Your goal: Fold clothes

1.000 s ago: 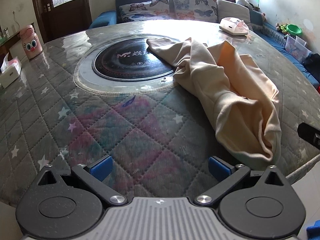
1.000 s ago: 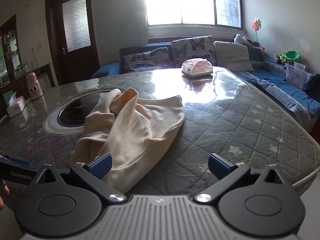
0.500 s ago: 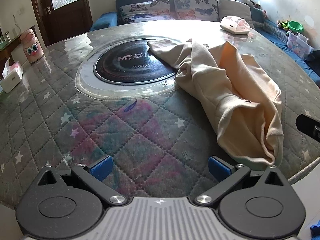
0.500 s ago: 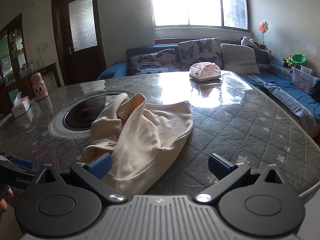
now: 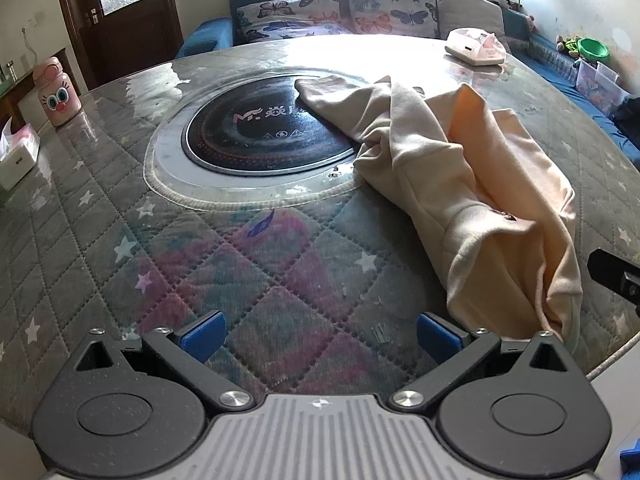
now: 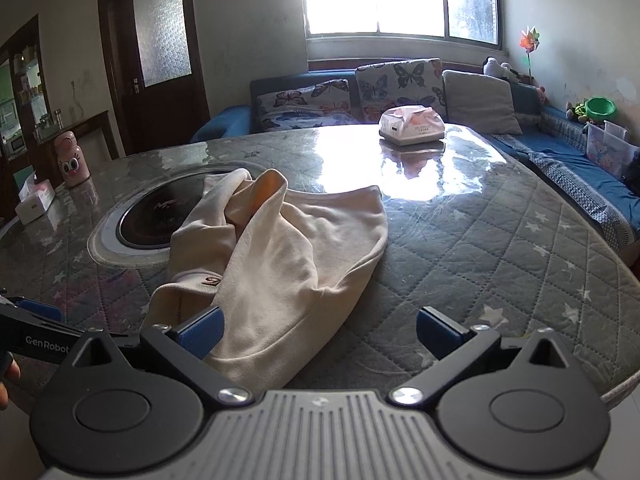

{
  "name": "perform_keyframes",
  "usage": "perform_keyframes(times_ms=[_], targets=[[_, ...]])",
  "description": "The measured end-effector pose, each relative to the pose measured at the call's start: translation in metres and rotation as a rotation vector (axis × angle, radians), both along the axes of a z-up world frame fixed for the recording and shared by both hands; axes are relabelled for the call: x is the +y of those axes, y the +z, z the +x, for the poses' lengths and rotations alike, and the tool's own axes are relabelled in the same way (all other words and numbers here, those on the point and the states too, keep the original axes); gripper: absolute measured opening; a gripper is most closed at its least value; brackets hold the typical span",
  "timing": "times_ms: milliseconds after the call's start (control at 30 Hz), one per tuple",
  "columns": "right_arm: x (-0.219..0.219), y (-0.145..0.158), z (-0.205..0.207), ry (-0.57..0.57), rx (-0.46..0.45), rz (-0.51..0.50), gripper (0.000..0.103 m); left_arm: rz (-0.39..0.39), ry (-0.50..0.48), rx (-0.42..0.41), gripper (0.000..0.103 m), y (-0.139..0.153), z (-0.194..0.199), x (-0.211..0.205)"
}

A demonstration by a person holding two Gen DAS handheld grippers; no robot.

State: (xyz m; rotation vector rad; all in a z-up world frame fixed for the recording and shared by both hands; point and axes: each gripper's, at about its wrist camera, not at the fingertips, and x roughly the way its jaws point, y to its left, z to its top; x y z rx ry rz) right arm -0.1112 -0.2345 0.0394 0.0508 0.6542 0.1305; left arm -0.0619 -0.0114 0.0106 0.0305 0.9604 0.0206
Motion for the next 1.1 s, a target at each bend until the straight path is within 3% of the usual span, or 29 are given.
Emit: perform_keyframes(times_ms=[1100], targets=[[0.011, 0.007, 0.041, 0.029, 0.012, -0.013, 0.103, -0.007, -0.012, 0.019, 0.103, -0.001, 0.037, 0.002]])
